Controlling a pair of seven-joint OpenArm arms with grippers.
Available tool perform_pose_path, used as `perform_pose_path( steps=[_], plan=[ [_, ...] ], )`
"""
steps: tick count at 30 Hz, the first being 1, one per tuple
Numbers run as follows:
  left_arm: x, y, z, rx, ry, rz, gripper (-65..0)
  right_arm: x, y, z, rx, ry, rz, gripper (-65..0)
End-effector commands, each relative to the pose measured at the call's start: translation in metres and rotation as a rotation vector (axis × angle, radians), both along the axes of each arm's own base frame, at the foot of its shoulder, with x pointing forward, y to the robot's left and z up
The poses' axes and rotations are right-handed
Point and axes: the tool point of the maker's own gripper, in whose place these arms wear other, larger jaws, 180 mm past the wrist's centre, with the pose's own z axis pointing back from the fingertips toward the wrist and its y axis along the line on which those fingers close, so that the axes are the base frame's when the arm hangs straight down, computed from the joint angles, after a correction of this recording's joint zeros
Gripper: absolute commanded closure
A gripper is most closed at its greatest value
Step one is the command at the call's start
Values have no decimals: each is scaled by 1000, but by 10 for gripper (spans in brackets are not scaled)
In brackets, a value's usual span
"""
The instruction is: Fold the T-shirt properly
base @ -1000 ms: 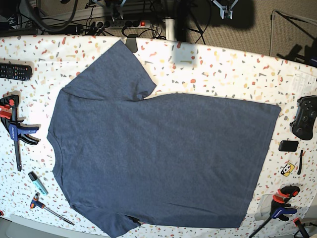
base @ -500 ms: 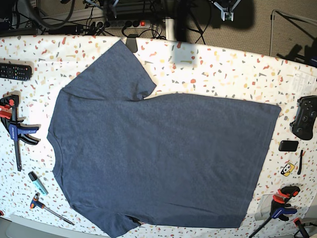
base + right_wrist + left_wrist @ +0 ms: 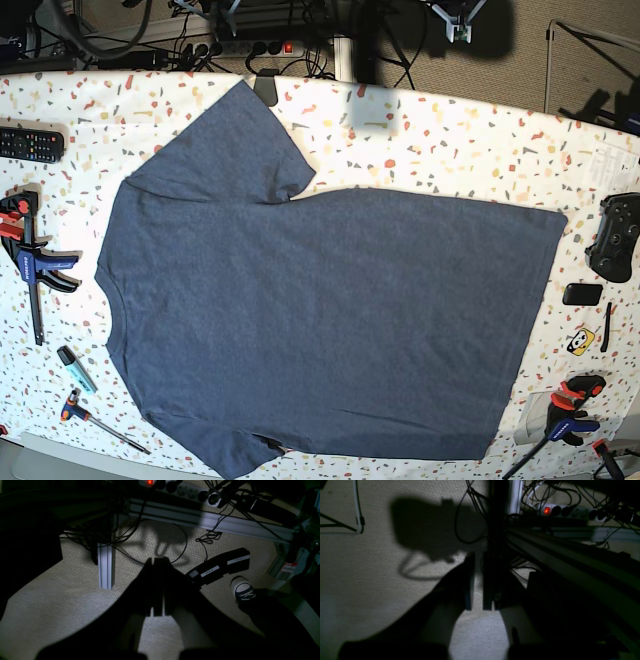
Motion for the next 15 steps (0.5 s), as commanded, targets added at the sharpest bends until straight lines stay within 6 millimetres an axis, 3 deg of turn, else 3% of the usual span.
perform_pose_path(
  steps=[1,15],
  plan=[
    [0,1,1,0,-7,4,-67,2,-5,1,-13,-13,3,0],
    [4,2,2,3,-18,3,-67,2,-5,1,-13,-13,3,0]
  ],
)
